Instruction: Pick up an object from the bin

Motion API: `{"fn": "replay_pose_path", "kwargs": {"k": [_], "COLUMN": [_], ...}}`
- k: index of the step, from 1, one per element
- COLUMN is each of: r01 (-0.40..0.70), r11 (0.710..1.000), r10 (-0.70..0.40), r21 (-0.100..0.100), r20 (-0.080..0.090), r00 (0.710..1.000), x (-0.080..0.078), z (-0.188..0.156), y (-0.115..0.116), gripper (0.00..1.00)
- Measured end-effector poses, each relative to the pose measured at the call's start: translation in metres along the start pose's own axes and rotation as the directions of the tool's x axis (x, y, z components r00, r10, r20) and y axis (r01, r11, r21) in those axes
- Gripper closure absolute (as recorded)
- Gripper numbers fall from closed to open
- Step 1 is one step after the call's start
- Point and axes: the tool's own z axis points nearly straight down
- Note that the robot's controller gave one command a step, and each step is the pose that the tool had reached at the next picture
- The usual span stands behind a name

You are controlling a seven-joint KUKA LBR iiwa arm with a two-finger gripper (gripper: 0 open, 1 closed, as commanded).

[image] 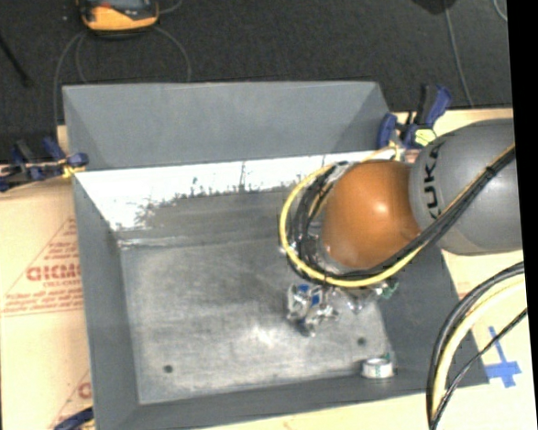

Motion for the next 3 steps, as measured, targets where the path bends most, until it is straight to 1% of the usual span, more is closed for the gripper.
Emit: {"fn": "replay_pose_path", "kwargs": {"k": [1, 2, 3], "r01": [-0.002, 0.104, 0.308], "r11": [1.000, 0.995, 0.951], "r10": [0.002, -0.104, -0.308], "r21": [-0.004, -0.008, -0.012], "r20": [-0.006, -0.003, -0.009], "r00": [1.000, 0.995, 0.951], "x": [0.003, -0.006, -0.033], "z": [0.003, 0.003, -0.004], "y": [0.001, -0.071, -0.036], "gripper": [0.00, 0.00, 0.00]}}
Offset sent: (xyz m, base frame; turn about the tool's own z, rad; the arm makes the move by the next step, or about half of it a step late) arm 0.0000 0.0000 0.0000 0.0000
